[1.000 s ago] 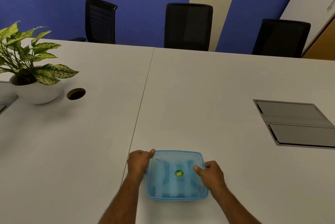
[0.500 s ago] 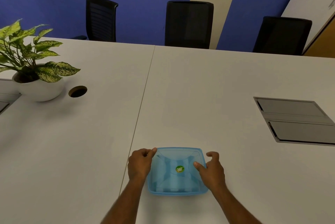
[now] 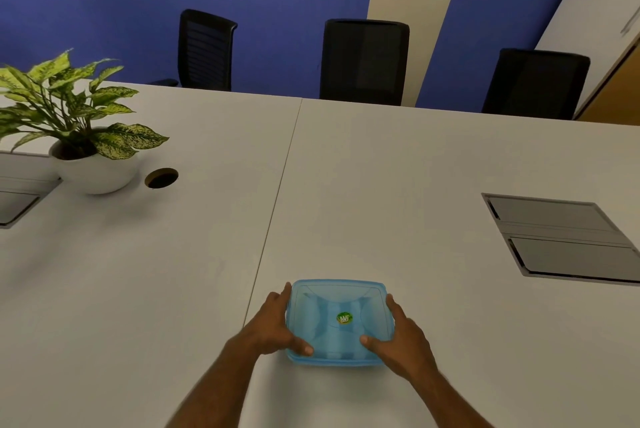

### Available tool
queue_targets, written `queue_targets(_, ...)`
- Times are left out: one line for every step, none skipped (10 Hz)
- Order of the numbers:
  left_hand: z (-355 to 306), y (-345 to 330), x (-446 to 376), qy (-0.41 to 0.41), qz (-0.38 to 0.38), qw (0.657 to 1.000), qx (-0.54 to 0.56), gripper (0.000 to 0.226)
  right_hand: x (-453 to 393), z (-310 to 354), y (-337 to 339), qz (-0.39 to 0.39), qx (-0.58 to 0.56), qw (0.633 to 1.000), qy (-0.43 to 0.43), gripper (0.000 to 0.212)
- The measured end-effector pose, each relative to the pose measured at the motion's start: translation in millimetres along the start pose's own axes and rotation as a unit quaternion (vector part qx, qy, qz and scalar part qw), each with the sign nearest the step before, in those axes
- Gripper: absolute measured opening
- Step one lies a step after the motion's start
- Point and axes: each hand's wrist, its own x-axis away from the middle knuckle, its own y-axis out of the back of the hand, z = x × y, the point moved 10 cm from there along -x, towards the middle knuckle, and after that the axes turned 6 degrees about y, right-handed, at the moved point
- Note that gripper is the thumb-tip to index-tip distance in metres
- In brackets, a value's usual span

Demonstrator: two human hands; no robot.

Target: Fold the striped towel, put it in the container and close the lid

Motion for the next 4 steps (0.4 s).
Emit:
queue_targets(-3.8,1.0,4.9,-0.011,-0.009,1.000,-0.007,0.131,1.1,2.7,0.4,0.009,-0.011,1.000,0.004,0.112)
queue_targets(-7.2,-0.3,10.4,-0.031,-0.024,0.999,-0.009,0.123,2.8,2.0,-3.5,0.011,-0.021,1.000,0.009,0.111)
queue_targets(-5.8,1.8,19.5,-0.021,-0.039,0.998,-0.051,0.131,10.6,2.5,-5.3,0.015,-0.023,1.000,-0.002,0.106)
queue_targets(-12.6,8.1,34.3,-0.049,-0.108,0.979,-0.163,0.127,17.6,3.0,7.4,-0.050,-0.008,0.999,0.014,0.099)
